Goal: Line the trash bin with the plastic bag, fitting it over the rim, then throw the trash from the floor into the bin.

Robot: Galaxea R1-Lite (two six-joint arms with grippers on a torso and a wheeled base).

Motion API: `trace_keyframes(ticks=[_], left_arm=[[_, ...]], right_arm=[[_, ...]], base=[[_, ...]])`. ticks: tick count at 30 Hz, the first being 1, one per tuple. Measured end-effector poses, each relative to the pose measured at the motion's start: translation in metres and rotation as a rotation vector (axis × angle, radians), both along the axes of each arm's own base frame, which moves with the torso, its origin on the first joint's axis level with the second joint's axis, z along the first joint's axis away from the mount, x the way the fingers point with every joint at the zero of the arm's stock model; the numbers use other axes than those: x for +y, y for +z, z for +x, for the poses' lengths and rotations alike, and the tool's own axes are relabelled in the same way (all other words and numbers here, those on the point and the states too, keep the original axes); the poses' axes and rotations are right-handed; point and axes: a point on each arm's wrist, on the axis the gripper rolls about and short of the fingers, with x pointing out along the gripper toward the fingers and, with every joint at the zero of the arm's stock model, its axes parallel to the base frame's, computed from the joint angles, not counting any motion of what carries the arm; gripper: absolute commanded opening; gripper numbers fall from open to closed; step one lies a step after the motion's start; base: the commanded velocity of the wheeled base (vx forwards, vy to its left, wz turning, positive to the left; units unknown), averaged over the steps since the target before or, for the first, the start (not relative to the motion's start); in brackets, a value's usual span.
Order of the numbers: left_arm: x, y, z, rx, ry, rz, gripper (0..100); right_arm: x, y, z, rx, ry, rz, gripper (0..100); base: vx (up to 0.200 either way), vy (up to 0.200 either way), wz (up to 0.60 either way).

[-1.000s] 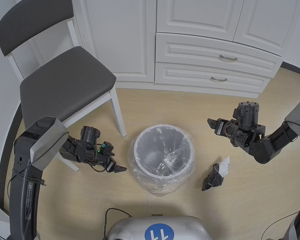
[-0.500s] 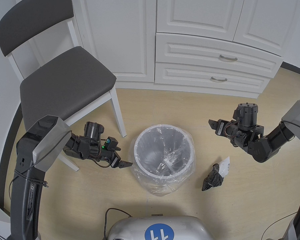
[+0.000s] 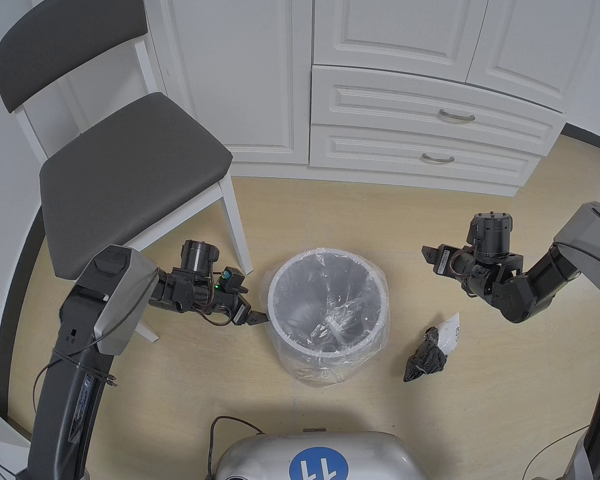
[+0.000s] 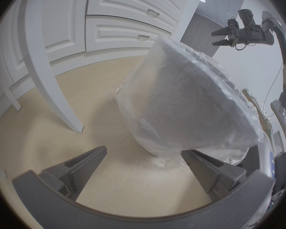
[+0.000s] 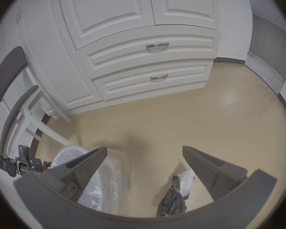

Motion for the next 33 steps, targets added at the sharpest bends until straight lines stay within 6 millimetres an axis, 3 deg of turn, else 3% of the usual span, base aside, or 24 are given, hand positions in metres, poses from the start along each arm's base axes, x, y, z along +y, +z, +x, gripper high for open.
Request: trace_keyframes(ticks=[6,17,26,33], left_arm=[[-0.005,-0.01,0.009,0.001,0.017,-0.025,100],[-0.005,-0.017,0.002,0.031,0.012,-0.016,100],[0.006,0.0,-0.032,0.085,0.017,-0.001,100],[0.02,0.023,-0.067,0.078,0.031,-0.004,100]], right_arm=[[-0.002,-0.011,0.006,0.016,-0.008,-0.004,100],[-0.001,-0.019,0.008,0.036,-0.006,-0.008,100],[0.0,-0.015,0.0,0.046,0.006,-0.021,100],[0.003,-0.005,-0.019,0.053,0.04,-0.064,100]], base=[[0.0,0.0,0.0],[0.0,0.0,0.0],[0.0,0.0,0.0],[0.0,0.0,0.0]])
